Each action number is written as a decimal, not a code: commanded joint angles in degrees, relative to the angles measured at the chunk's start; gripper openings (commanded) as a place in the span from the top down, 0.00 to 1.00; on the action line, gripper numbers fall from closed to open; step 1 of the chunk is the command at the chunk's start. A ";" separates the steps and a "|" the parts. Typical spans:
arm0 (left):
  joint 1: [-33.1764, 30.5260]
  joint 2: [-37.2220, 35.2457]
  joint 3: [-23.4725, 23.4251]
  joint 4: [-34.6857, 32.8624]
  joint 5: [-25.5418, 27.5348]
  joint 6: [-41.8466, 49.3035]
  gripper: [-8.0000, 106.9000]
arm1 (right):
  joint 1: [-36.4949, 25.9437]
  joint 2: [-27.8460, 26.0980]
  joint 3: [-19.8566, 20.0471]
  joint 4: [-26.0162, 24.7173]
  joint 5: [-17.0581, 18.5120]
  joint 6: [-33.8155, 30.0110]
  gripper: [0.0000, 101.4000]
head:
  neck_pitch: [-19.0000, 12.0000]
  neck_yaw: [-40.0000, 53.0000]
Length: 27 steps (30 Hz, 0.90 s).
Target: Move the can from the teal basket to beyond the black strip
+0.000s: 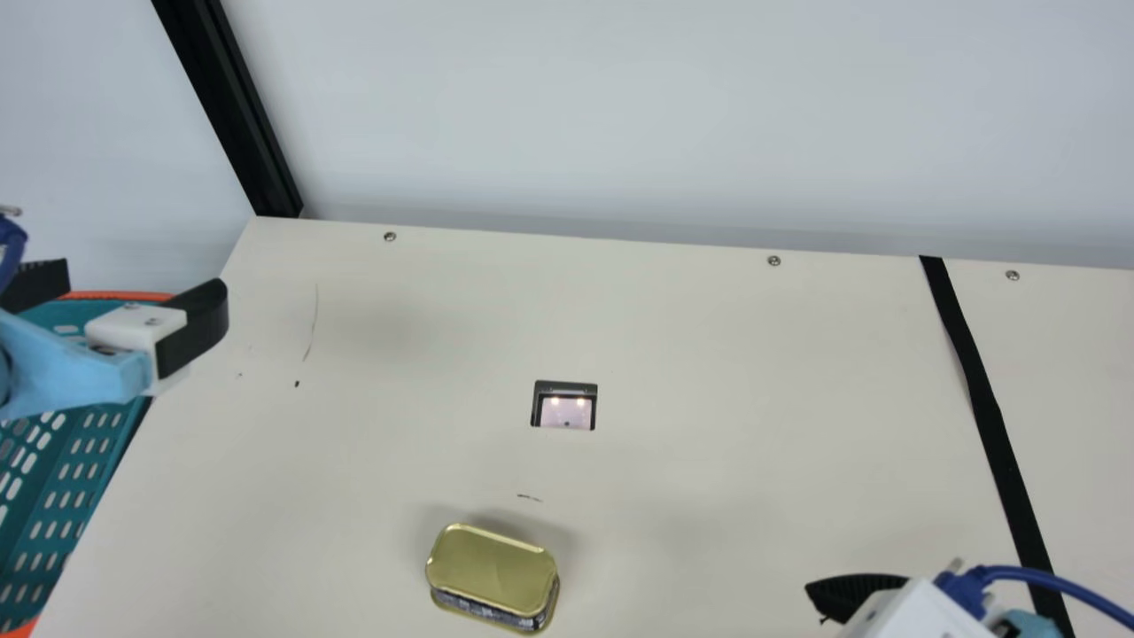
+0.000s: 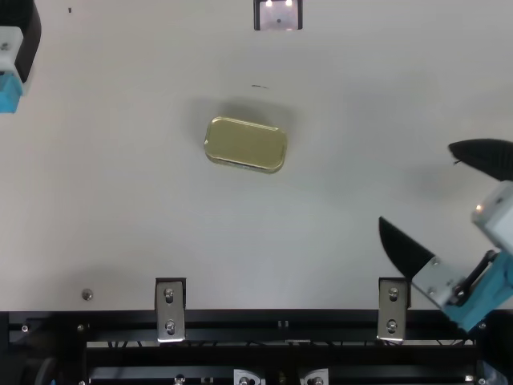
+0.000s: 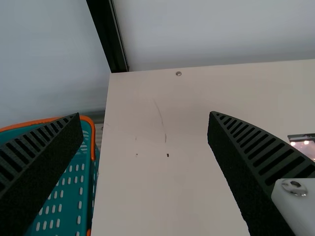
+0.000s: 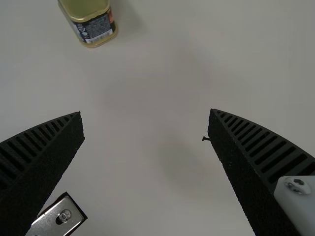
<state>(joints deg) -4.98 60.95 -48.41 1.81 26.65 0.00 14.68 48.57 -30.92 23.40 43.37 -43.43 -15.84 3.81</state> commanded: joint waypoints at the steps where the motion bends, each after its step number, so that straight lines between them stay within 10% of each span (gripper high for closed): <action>1: 0.00 0.00 0.00 0.00 0.00 0.00 0.15 | 1.12 0.92 0.20 0.40 -0.67 -0.28 0.00 | -0.97 -0.21; 27: 0.00 0.00 0.00 0.00 0.00 0.00 0.15 | 7.83 16.53 -1.42 9.54 -12.62 -11.40 0.00 | -0.97 -0.21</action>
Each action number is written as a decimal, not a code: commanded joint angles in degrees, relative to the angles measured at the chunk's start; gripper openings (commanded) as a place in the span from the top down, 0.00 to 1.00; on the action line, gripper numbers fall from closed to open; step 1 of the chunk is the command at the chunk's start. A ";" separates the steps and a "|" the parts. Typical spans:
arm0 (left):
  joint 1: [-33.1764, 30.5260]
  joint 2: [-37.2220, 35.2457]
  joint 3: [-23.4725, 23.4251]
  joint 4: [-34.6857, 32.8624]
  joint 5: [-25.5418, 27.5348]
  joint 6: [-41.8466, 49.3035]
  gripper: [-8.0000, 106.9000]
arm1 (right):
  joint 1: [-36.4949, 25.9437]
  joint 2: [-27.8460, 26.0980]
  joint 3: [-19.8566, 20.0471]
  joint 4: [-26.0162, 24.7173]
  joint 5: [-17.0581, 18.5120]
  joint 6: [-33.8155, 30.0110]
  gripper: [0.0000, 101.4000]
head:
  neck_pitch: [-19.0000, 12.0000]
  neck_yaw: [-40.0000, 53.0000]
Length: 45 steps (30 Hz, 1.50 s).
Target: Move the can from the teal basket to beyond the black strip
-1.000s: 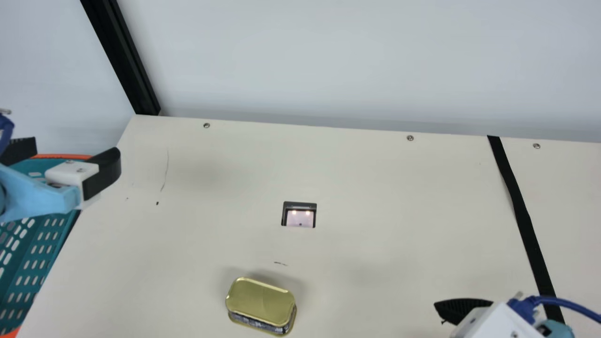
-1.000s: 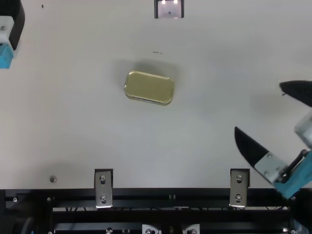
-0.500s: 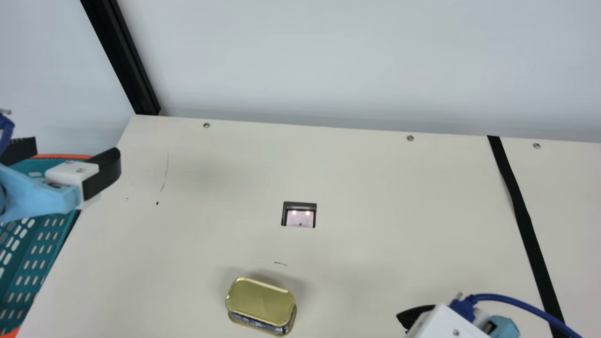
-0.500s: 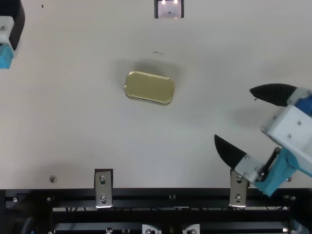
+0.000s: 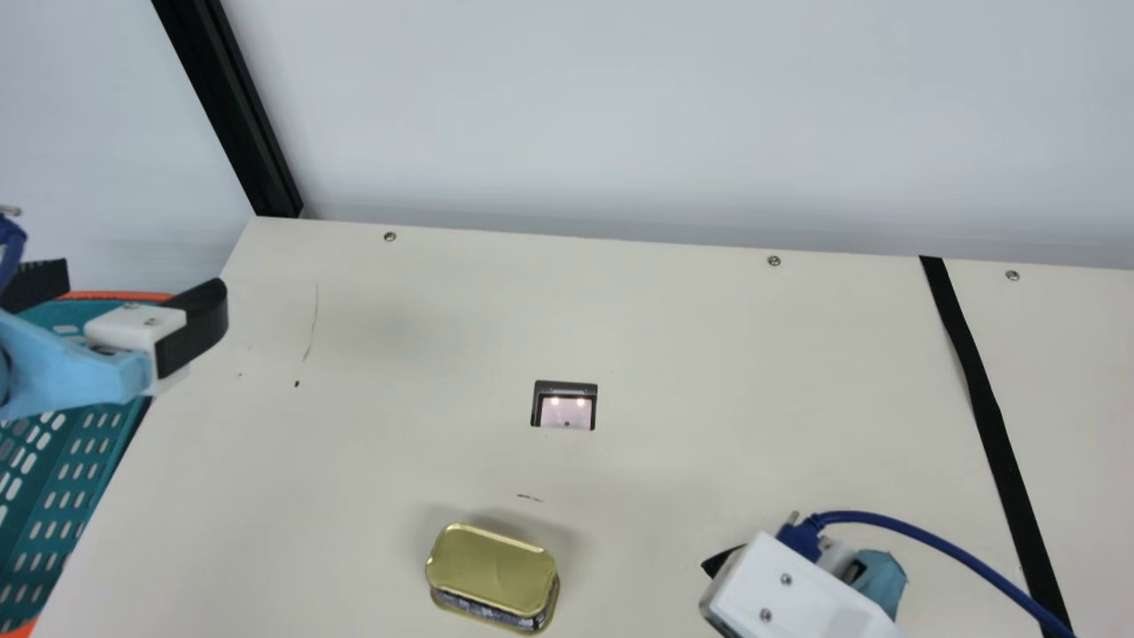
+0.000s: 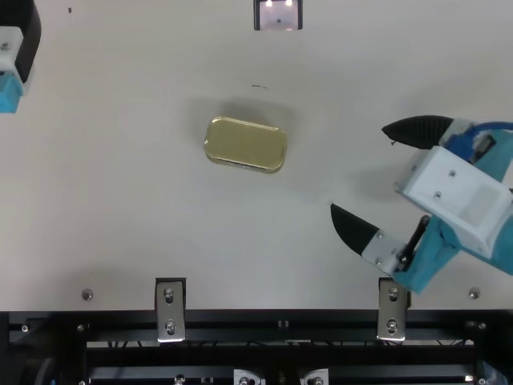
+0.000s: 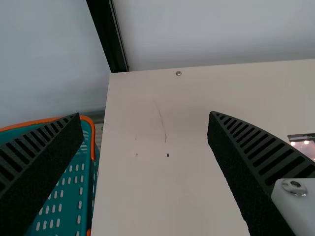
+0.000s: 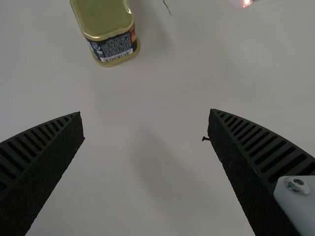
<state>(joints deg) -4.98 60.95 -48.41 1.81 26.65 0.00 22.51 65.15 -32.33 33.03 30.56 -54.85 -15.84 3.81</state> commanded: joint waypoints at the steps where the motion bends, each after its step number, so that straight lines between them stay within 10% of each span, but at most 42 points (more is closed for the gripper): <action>1: 0.00 0.00 0.00 0.00 0.00 0.00 0.15 | 0.00 0.00 0.00 0.00 0.00 0.00 0.00 | -0.97 -0.21; 21: 0.00 0.00 0.00 0.00 0.00 0.00 0.15 | 2.57 -3.20 2.53 -2.06 -1.23 3.67 0.00 | -0.97 -0.21; 45: 0.00 0.00 0.00 0.00 0.00 0.00 0.15 | 3.68 -11.08 14.41 15.41 -10.20 -10.62 0.00 | -0.97 -0.21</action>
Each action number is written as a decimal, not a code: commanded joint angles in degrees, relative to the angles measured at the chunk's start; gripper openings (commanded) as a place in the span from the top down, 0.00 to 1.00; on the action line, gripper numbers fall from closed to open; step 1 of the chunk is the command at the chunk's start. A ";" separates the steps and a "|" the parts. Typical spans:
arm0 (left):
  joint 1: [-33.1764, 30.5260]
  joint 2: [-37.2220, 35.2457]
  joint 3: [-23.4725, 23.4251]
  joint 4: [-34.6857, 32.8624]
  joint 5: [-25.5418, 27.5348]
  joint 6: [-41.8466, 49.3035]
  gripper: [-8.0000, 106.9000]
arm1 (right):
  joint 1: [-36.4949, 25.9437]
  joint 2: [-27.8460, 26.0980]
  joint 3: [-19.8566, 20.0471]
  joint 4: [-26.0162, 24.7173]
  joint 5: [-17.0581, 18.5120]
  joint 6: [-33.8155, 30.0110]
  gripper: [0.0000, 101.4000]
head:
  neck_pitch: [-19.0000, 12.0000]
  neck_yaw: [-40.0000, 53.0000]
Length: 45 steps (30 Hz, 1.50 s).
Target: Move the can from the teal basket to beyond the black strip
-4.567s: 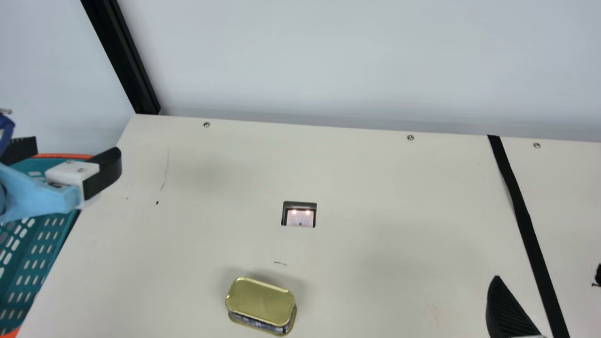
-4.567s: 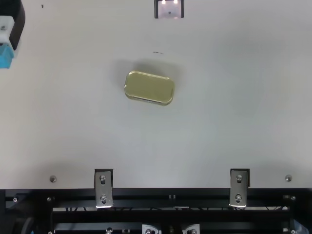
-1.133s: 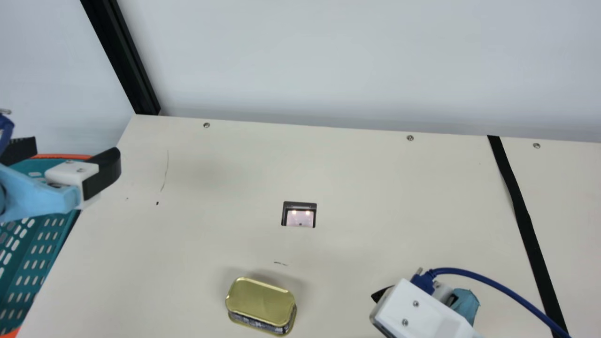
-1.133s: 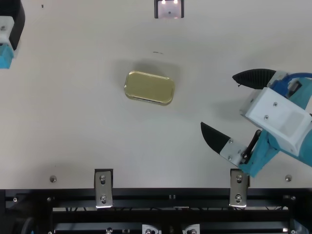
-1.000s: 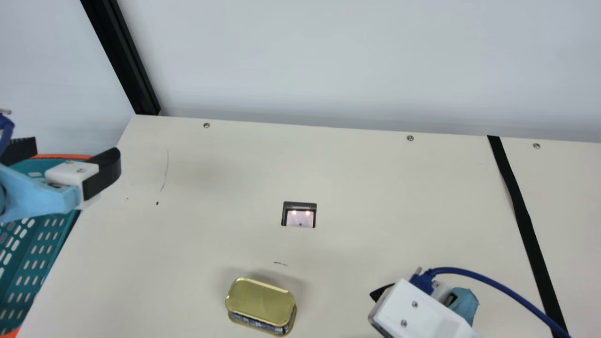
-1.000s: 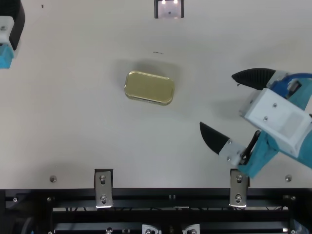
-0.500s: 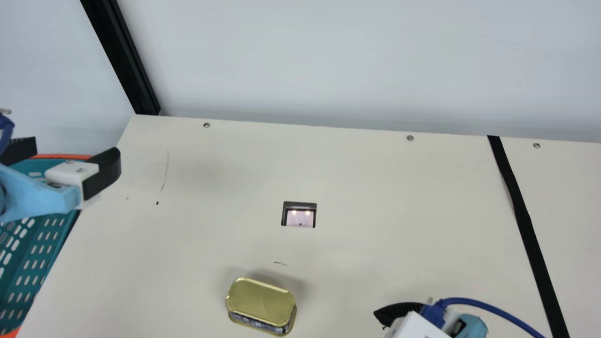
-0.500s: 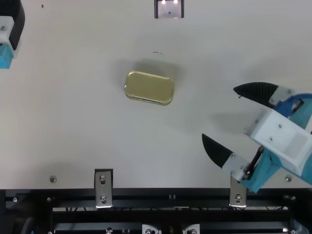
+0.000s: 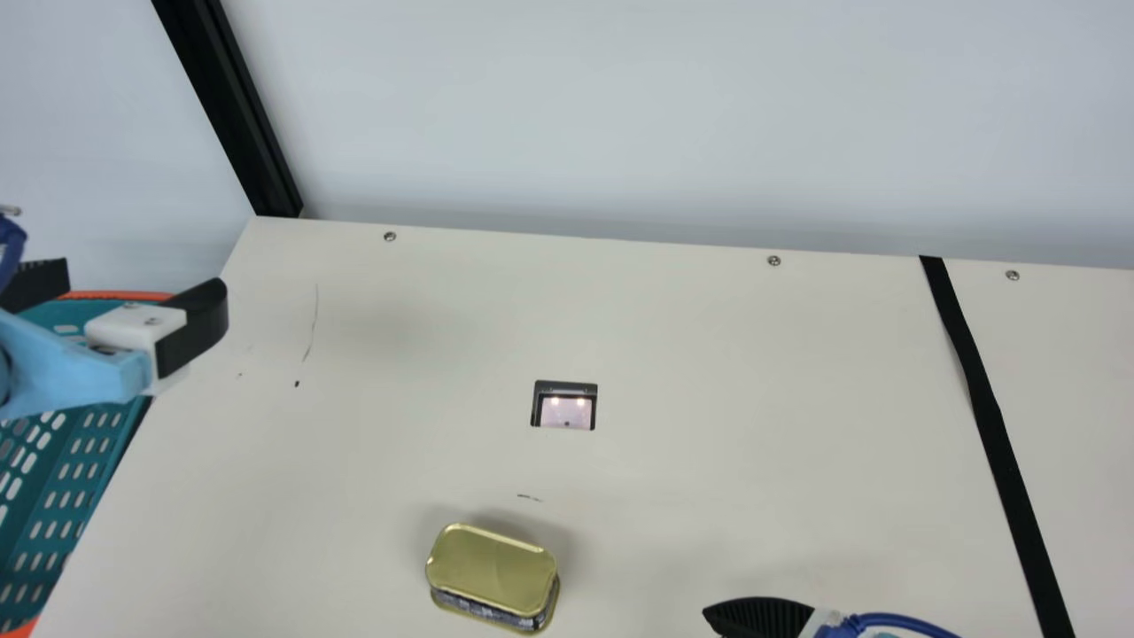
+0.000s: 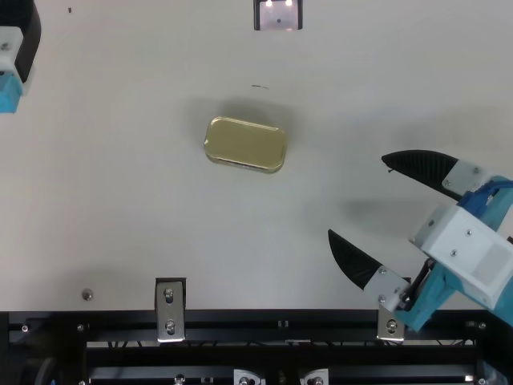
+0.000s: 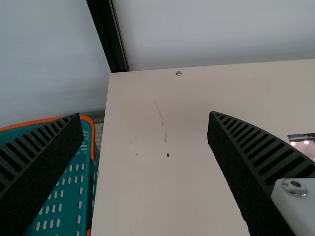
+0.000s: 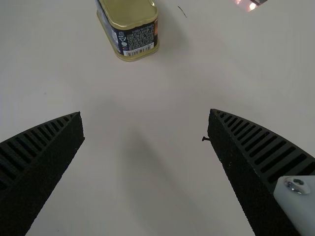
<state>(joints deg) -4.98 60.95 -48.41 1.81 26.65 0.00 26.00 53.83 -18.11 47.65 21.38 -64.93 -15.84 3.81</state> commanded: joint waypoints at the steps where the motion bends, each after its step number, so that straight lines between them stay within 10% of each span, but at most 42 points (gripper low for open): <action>1: 0.00 0.00 0.00 0.00 0.00 0.00 0.15 | 0.45 0.52 0.36 1.19 -1.89 -0.85 0.00 | -0.97 -0.21; 12: 0.00 0.00 0.00 0.00 0.00 0.00 0.15 | 4.11 4.44 -0.71 4.25 -9.16 -1.77 0.00 | -0.97 -0.21; 28: 0.00 0.00 0.00 0.00 0.00 0.00 0.15 | 4.08 4.48 -0.68 4.39 -9.52 -1.95 0.00 | -0.97 -0.21; 45: 0.00 0.00 0.00 0.00 0.00 0.00 0.15 | 11.74 3.22 2.32 -6.98 -17.76 14.91 0.00 | -0.97 -0.21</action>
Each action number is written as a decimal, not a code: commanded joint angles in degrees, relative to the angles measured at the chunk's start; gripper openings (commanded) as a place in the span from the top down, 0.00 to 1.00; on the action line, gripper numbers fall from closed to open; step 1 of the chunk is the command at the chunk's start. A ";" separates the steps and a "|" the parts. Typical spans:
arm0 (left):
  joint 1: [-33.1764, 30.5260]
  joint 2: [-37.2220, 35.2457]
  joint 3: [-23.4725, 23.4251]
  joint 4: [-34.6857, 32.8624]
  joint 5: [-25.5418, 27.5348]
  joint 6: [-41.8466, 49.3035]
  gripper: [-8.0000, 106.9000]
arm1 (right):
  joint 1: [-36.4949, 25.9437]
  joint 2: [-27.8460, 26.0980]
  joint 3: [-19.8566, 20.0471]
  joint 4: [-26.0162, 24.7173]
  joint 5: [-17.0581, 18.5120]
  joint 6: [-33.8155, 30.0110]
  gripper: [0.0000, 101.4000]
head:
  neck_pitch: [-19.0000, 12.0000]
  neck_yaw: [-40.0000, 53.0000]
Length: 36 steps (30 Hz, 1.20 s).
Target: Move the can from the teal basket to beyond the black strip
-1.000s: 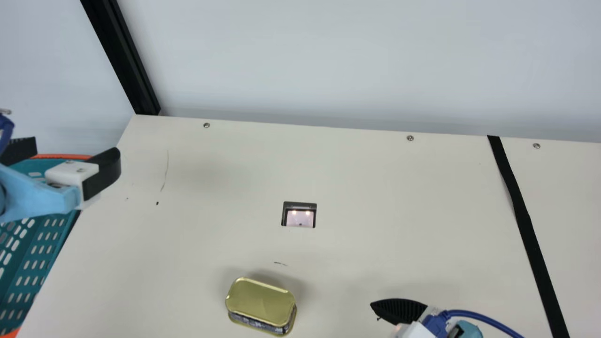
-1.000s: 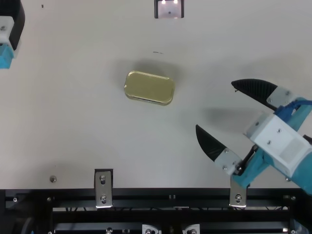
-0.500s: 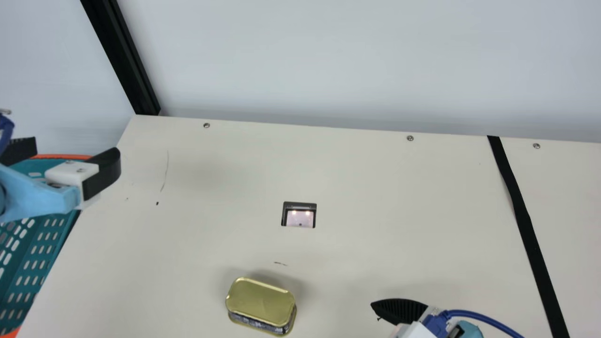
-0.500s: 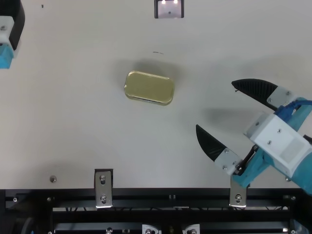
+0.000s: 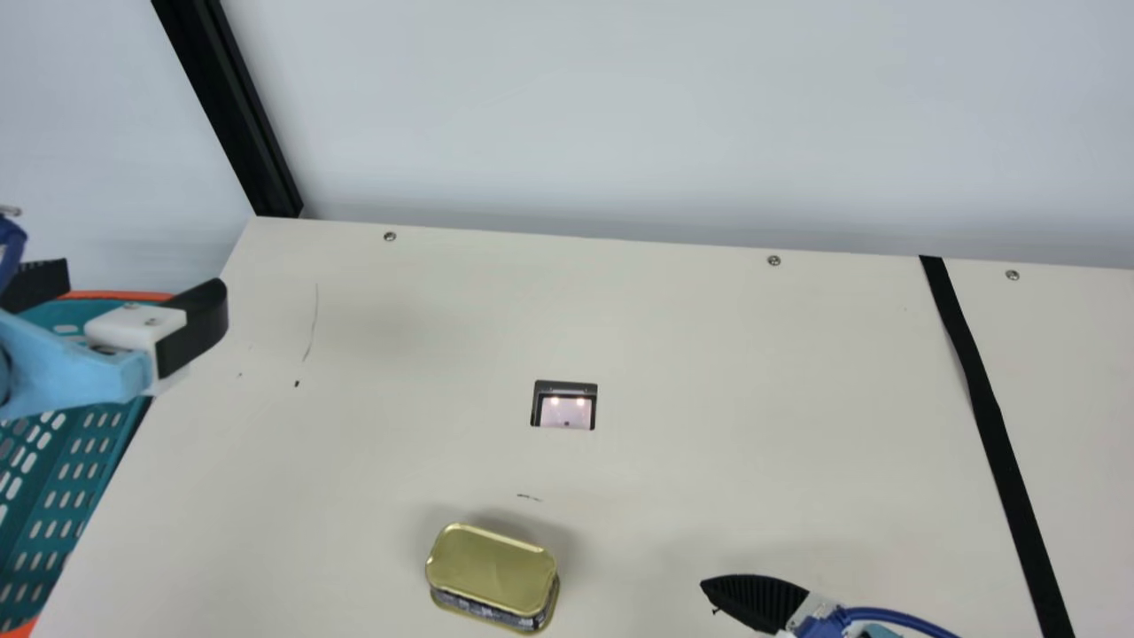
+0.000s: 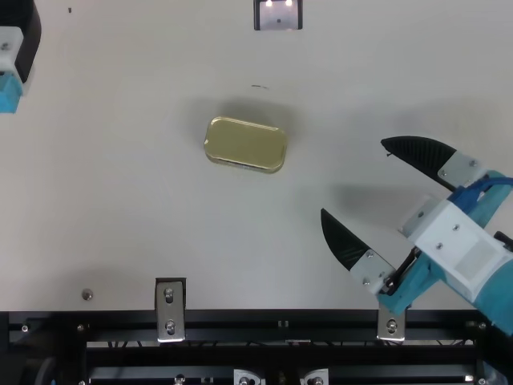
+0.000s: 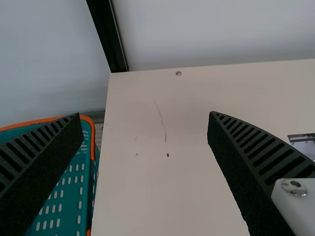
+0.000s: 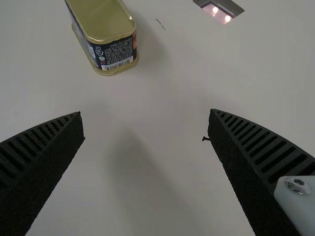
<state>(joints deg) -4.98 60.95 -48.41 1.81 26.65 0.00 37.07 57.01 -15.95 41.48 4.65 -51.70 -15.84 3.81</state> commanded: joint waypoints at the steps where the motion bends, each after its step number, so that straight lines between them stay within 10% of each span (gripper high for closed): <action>1: 0.00 0.00 0.00 0.00 0.00 0.00 0.15 | 1.16 0.12 0.21 -1.41 -1.70 2.45 0.00 | -0.97 -0.21; 15: 0.00 0.00 0.00 0.00 0.00 0.00 0.15 | 2.04 8.18 -13.36 -15.95 -3.01 9.44 0.00 | -0.97 -0.21; 36: 0.00 0.00 0.00 0.00 0.00 0.00 0.15 | 7.31 22.71 -48.78 -38.52 29.81 24.68 0.00 | -0.97 -0.21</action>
<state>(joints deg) -4.98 60.95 -48.41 1.81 26.65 0.00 43.79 78.82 -60.05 4.22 28.96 -28.28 -15.84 3.81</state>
